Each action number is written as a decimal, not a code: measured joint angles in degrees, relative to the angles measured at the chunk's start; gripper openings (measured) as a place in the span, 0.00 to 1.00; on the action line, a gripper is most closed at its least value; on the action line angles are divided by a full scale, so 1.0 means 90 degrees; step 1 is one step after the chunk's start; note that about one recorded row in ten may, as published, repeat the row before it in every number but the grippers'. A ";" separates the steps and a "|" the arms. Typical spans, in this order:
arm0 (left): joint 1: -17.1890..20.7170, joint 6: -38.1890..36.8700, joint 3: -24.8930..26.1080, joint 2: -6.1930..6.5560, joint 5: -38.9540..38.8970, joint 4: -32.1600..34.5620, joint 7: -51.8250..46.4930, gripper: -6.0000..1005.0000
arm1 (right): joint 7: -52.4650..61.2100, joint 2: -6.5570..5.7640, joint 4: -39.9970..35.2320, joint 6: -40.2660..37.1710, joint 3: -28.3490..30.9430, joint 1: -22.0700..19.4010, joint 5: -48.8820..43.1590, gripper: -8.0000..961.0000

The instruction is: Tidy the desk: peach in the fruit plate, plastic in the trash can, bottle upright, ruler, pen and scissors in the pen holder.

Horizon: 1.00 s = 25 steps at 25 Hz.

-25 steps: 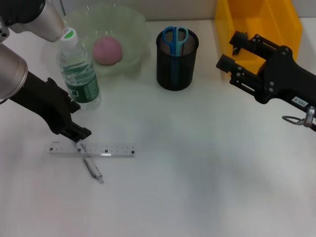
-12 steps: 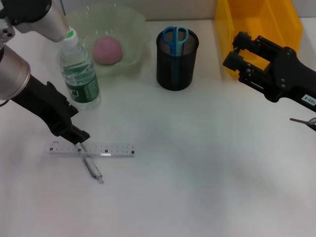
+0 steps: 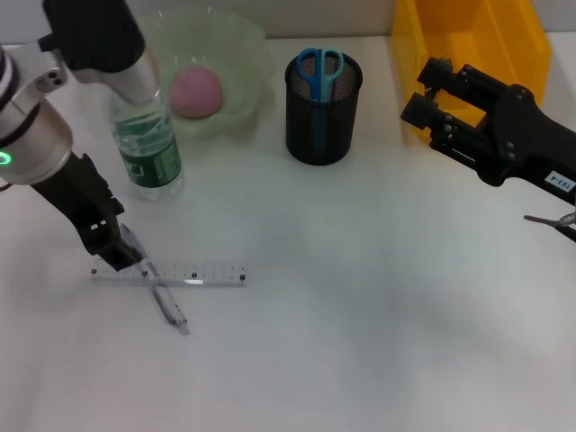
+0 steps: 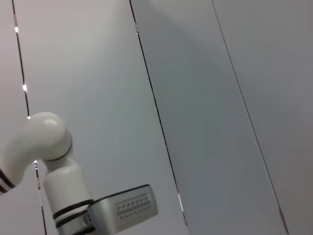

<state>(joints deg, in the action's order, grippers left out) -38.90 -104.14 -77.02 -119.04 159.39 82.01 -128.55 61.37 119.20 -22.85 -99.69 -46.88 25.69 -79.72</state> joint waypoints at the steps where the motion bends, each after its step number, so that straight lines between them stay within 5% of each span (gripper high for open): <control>1: -0.0041 0.0000 -0.0007 -0.0003 -0.0009 -0.0066 -0.0028 0.69 | -0.0001 -0.0001 0.0000 -0.0012 0.0000 0.0000 0.0000 0.64; 16: -0.0404 0.0670 -0.0222 0.0000 -0.0126 -0.1344 -0.0110 0.69 | -0.0001 -0.0003 -0.0050 -0.0085 -0.0006 0.0009 0.0000 0.64; 25: -0.0353 0.0634 -0.0222 0.0024 -0.0086 -0.1449 -0.0105 0.69 | 0.0044 -0.0003 -0.0025 -0.0085 -0.0006 0.0084 0.0000 0.64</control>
<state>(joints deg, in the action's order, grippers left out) -42.08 -98.43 -79.01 -118.82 158.61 68.96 -129.49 61.77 119.17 -23.07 -100.45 -46.93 26.44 -79.72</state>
